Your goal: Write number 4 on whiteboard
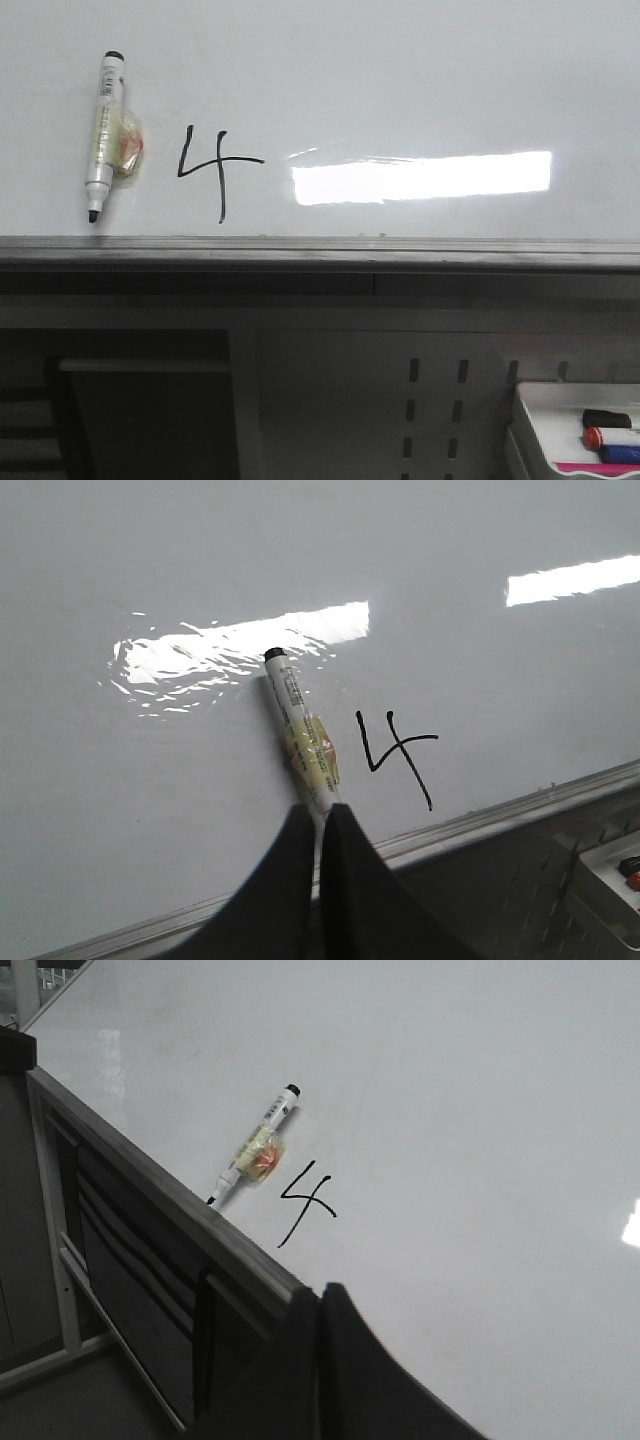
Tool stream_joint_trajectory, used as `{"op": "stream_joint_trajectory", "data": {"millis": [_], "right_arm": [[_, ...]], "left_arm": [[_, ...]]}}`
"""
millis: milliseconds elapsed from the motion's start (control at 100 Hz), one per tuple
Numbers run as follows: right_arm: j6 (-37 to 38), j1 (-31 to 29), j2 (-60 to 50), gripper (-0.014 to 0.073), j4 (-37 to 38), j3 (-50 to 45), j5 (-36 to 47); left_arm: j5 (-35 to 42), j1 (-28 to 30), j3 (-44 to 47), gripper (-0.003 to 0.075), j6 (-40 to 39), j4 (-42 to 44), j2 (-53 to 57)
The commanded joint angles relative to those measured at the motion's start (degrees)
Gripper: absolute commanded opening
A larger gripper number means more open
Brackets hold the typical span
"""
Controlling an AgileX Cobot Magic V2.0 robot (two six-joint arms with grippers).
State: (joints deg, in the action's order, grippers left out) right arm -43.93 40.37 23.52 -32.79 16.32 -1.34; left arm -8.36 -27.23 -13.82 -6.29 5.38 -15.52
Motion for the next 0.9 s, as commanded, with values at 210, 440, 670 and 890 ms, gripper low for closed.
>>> {"op": "stream_joint_trajectory", "data": {"millis": [210,440,670,890], "right_arm": [[-0.1,0.0,0.2,-0.0064,-0.2,1.5,3.4],[-0.1,0.0,0.2,-0.0064,-0.2,1.5,3.4],[-0.1,0.0,0.2,-0.0064,-0.2,1.5,3.4],[-0.1,0.0,0.2,-0.0064,-0.2,1.5,3.4]], "left_arm": [[4.5,-0.1,-1.5,-0.0020,-0.3,0.1,-0.6],[4.5,-0.1,-1.0,-0.0020,-0.3,0.1,-0.6],[4.0,5.8,3.3,-0.0020,-0.3,-0.2,6.5],[3.9,18.4,10.7,-0.0020,-0.3,-0.2,16.6]]}}
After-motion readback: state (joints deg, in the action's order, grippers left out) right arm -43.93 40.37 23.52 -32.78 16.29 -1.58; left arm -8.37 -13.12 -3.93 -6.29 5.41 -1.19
